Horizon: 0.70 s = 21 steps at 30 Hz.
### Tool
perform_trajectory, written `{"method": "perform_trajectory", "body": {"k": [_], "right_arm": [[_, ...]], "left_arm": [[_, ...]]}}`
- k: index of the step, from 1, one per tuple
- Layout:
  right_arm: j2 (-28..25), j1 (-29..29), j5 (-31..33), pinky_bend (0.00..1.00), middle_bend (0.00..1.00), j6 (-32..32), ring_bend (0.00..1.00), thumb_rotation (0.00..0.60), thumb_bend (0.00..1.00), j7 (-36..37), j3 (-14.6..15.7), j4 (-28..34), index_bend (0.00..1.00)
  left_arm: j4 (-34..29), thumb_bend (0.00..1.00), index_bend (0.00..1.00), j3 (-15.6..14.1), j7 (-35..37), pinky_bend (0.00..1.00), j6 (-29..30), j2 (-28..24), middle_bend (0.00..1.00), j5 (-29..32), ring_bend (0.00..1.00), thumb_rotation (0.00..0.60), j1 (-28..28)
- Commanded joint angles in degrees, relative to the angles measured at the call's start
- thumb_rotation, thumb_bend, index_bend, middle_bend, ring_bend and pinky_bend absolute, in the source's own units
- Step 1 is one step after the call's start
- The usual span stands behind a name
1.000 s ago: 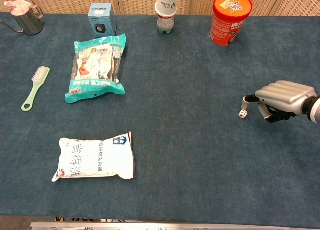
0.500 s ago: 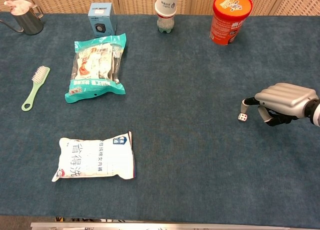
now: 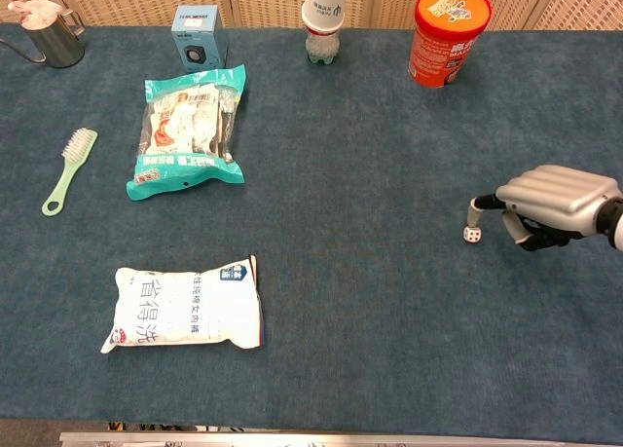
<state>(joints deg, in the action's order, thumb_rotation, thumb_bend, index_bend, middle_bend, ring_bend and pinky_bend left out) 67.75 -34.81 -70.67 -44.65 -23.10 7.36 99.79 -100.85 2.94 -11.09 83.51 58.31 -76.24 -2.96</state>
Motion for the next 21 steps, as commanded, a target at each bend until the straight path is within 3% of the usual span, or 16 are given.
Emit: {"method": "perform_trajectory", "body": {"k": [1, 8, 12, 16, 21], "right_arm": [[-0.2, 0.1, -0.3, 1.00, 1.00, -0.2, 1.00, 0.600, 1.00, 0.0, 0.2, 0.4, 0.30], [-1.2, 1.0, -1.7, 1.00, 1.00, -1.6, 1.00, 0.600, 1.00, 0.2, 0.6, 1.4, 0.30], [-2.1, 3.1, -3.9, 1.00, 1.00, -5.7, 1.00, 0.600, 1.00, 0.5, 0.8, 1.7, 0.30], [-1.8, 7.5, -10.3, 1.00, 0.94, -15.2, 0.97, 0.600, 1.00, 2.6, 0.8, -0.8, 0.30], [0.5, 13.4, -19.1, 1.00, 0.81, -29.1, 0.87, 0.600, 1.00, 7.4, 0.3, -8.0, 0.30]], "left_arm": [[0.0, 0.02, 0.43, 0.0, 0.0, 0.44, 0.1, 0.0, 0.40, 0.0, 0.34, 0.600, 0.0], [0.0, 0.02, 0.43, 0.0, -0.1, 0.44, 0.0, 0.0, 0.40, 0.0, 0.34, 0.600, 0.0], [0.1, 0.02, 0.43, 0.0, 0.0, 0.44, 0.0, 0.0, 0.40, 0.1, 0.34, 0.600, 0.0], [0.2, 0.02, 0.43, 0.0, 0.2, 0.44, -0.2, 0.1, 0.40, -0.2, 0.34, 0.600, 0.0], [0.6, 0.02, 0.42, -0.1, 0.1, 0.44, -0.2, 0.4, 0.40, -0.6, 0.34, 0.600, -0.2]]}}
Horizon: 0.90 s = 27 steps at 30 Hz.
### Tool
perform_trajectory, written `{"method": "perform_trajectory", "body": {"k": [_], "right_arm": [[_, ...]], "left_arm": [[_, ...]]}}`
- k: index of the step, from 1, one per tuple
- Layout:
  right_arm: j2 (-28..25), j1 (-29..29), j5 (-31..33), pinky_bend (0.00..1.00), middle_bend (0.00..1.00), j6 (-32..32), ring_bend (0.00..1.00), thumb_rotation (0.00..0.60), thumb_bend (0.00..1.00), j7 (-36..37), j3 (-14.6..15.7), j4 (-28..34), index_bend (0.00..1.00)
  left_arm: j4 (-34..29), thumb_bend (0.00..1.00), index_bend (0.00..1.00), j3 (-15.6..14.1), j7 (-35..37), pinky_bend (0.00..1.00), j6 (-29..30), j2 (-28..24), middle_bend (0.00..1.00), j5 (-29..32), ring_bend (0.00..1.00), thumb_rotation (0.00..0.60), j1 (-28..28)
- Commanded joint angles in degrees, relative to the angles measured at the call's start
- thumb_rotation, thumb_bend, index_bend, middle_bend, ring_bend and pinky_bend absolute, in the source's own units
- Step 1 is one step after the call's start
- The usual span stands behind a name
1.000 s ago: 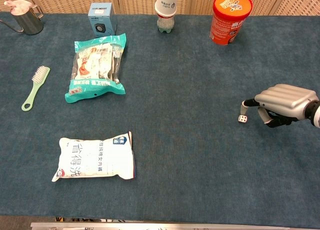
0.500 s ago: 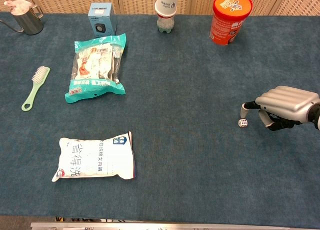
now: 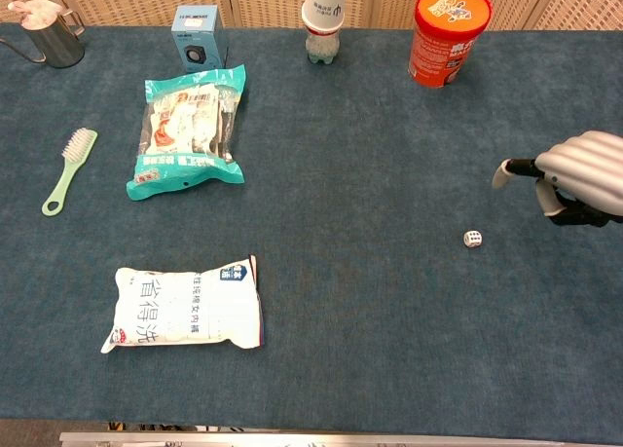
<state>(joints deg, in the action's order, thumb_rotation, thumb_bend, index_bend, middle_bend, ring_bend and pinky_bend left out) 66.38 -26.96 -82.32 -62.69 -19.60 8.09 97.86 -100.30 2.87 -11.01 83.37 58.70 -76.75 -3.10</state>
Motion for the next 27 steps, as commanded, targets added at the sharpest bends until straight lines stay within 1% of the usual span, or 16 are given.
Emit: {"method": "perform_trajectory", "body": {"k": [1, 4, 5, 6, 7, 8, 9, 10, 12, 13, 15, 17, 19, 27], "right_arm": [[2.7, 6.6, -8.6, 1.00, 0.78, -13.6, 0.84, 0.600, 1.00, 4.3, -0.8, -7.7, 0.31], [5.2, 9.6, -10.5, 0.97, 0.67, -20.3, 0.73, 0.600, 1.00, 6.3, -2.2, -12.0, 0.32], [5.8, 10.3, -10.8, 0.96, 0.64, -21.9, 0.69, 0.600, 0.97, 6.5, -2.6, -13.1, 0.32], [6.4, 11.4, -10.7, 0.93, 0.60, -23.7, 0.65, 0.600, 0.90, 6.4, -3.1, -14.2, 0.32], [6.8, 12.2, -10.6, 0.88, 0.56, -24.9, 0.61, 0.600, 0.79, 6.1, -3.5, -14.8, 0.32], [7.1, 12.9, -10.3, 0.82, 0.52, -25.9, 0.57, 0.600, 0.69, 5.8, -3.7, -15.3, 0.32], [7.2, 13.6, -10.1, 0.74, 0.48, -26.7, 0.53, 0.600, 0.59, 5.6, -3.9, -15.5, 0.32], [7.3, 14.5, -9.9, 0.67, 0.44, -27.7, 0.48, 0.600, 0.53, 5.6, -4.2, -15.6, 0.31], [7.2, 15.6, -9.4, 0.50, 0.35, -28.8, 0.37, 0.600, 0.38, 5.8, -4.5, -15.6, 0.29], [7.2, 16.4, -9.0, 0.46, 0.33, -29.5, 0.34, 0.600, 0.35, 5.9, -4.8, -15.6, 0.28], [7.1, 17.4, -8.4, 0.36, 0.27, -30.6, 0.26, 0.600, 0.31, 6.2, -5.5, -15.7, 0.26], [7.1, 18.1, -8.0, 0.31, 0.25, -31.3, 0.22, 0.600, 0.29, 6.6, -6.1, -16.0, 0.26], [7.0, 18.6, -7.3, 0.30, 0.24, -31.3, 0.21, 0.600, 0.27, 7.3, -6.7, -16.0, 0.26], [4.7, 19.3, -6.0, 0.30, 0.24, -29.3, 0.21, 0.600, 0.27, 9.6, -7.6, -14.8, 0.26]], "left_arm": [[0.0, 0.02, 0.42, 0.0, 0.1, 0.44, -0.1, 0.1, 0.40, 0.0, 0.34, 0.600, 0.0], [0.0, 0.02, 0.42, 0.0, 0.0, 0.44, -0.2, 0.1, 0.40, 0.1, 0.34, 0.600, -0.1], [0.1, 0.02, 0.42, 0.0, 0.1, 0.44, -0.3, 0.2, 0.40, 0.2, 0.34, 0.600, -0.1], [0.1, 0.02, 0.42, 0.0, 0.4, 0.44, -0.4, 0.2, 0.40, 0.2, 0.34, 0.600, -0.2], [0.2, 0.02, 0.42, 0.0, 0.5, 0.44, -0.6, 0.3, 0.40, 0.1, 0.34, 0.600, -0.2], [0.2, 0.02, 0.42, 0.0, 0.6, 0.44, -0.6, 0.3, 0.40, 0.0, 0.34, 0.600, -0.2], [0.2, 0.02, 0.42, -0.1, 0.8, 0.44, -0.7, 0.3, 0.40, 0.0, 0.34, 0.600, -0.3], [0.3, 0.02, 0.42, -0.1, 1.0, 0.44, -0.8, 0.3, 0.40, -0.2, 0.34, 0.600, -0.3], [0.4, 0.02, 0.42, -0.2, 1.1, 0.44, -0.9, 0.4, 0.40, -0.3, 0.34, 0.600, -0.3], [0.5, 0.02, 0.42, -0.2, 1.1, 0.44, -1.0, 0.4, 0.40, -0.2, 0.34, 0.600, -0.4], [0.6, 0.02, 0.42, -0.2, 1.3, 0.44, -1.3, 0.5, 0.40, -0.1, 0.34, 0.600, -0.5], [0.7, 0.02, 0.42, -0.2, 1.8, 0.44, -1.8, 0.5, 0.40, 0.0, 0.34, 0.600, -0.6], [0.8, 0.02, 0.42, -0.3, 2.7, 0.44, -2.4, 0.4, 0.40, 0.0, 0.34, 0.600, -0.8], [1.4, 0.02, 0.42, -0.4, 4.5, 0.44, -3.3, 0.5, 0.40, -0.6, 0.34, 0.600, -1.2]]}}
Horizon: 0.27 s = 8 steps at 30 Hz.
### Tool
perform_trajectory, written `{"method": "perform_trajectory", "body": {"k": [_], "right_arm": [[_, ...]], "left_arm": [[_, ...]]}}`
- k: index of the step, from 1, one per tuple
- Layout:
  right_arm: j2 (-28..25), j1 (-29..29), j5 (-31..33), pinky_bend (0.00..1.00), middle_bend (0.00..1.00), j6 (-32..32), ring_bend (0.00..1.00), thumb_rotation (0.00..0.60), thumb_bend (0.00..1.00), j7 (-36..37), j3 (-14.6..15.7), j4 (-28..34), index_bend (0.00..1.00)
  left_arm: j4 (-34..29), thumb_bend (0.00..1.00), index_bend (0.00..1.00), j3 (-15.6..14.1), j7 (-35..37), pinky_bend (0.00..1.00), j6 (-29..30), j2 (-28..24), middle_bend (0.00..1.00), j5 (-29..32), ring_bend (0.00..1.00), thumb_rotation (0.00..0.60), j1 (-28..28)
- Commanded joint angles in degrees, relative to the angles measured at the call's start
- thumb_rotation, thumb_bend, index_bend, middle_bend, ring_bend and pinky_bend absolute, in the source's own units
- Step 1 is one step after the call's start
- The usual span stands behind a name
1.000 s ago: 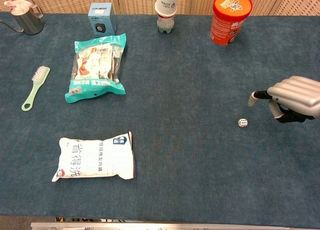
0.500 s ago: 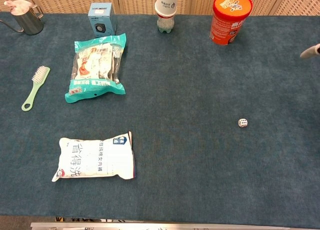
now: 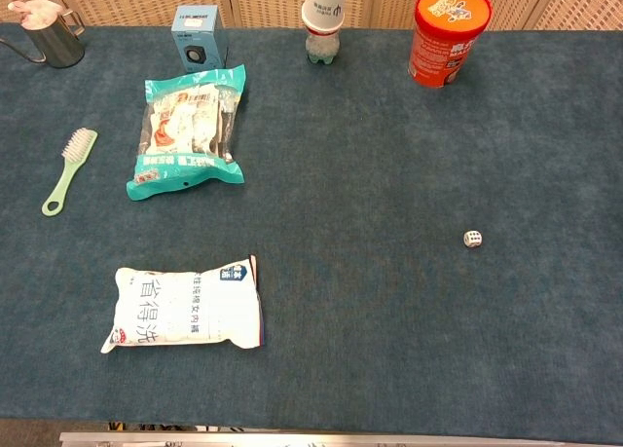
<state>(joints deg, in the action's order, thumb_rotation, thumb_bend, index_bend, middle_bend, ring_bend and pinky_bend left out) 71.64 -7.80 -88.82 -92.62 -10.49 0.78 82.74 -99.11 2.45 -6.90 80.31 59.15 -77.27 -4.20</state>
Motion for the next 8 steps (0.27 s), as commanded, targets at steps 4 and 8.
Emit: {"method": "perform_trajectory", "body": {"k": [4, 8], "right_arm": [[-1.0, 0.0, 0.7, 0.30, 0.24, 2.1, 0.21, 0.600, 0.16, 0.7, -0.7, 1.0, 0.26], [-1.3, -0.1, -0.1, 0.30, 0.24, 3.5, 0.21, 0.600, 0.14, 0.6, -0.4, 1.1, 0.26]], "left_arm": [[0.7, 0.02, 0.42, -0.1, 0.9, 0.44, -1.0, 0.4, 0.41, 0.2, 0.34, 0.600, -0.4], [1.1, 0.02, 0.42, 0.0, 1.2, 0.44, -1.6, 0.5, 0.41, 0.6, 0.34, 0.600, -0.7]]}}
